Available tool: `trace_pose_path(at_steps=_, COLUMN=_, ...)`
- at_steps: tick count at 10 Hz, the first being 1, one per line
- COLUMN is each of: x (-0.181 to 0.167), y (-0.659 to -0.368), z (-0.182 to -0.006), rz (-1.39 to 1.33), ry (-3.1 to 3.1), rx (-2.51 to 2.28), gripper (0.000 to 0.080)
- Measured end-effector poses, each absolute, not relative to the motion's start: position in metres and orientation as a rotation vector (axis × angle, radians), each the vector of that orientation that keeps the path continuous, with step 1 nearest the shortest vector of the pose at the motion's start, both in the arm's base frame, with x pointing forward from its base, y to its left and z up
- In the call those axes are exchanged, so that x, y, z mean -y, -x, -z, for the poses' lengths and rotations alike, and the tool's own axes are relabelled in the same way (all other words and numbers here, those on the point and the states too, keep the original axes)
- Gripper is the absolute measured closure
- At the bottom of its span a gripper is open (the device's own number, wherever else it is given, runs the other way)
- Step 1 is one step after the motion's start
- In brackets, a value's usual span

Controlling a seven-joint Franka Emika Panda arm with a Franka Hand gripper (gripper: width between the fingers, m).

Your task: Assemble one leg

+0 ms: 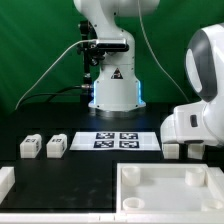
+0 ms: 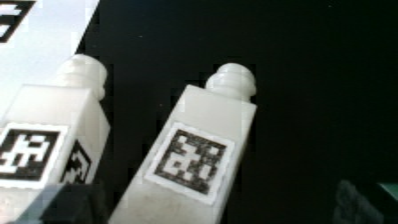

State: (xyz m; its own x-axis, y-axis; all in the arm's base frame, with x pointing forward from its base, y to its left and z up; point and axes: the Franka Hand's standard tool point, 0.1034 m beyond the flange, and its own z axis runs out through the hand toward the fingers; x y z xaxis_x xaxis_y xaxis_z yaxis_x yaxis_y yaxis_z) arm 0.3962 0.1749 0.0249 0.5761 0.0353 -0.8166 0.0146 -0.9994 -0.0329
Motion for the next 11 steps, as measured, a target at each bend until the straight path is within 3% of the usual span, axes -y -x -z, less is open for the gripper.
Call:
trace_pose_path(at_steps=6, x=-0.166, y=-0.392, z=-0.009, rz=-1.402, ry=2.778, rx=0.033, gripper=0.015)
trace_pose_path(at_steps=8, x=-0.165, y=-0.391, z=-0.009, rz=-1.403, ry=2.777, rx=0.033, gripper=0.041)
trace_pose_path(at_steps=9, x=-0.165, y=-0.391, z=-0.009, rz=-1.404, ry=2.777, rx=0.033, gripper=0.0494)
trace_pose_path(at_steps=11, x=-0.165, y=-0.391, z=-0.009, rz=-1.404, ry=2.777, rx=0.033, gripper=0.0494)
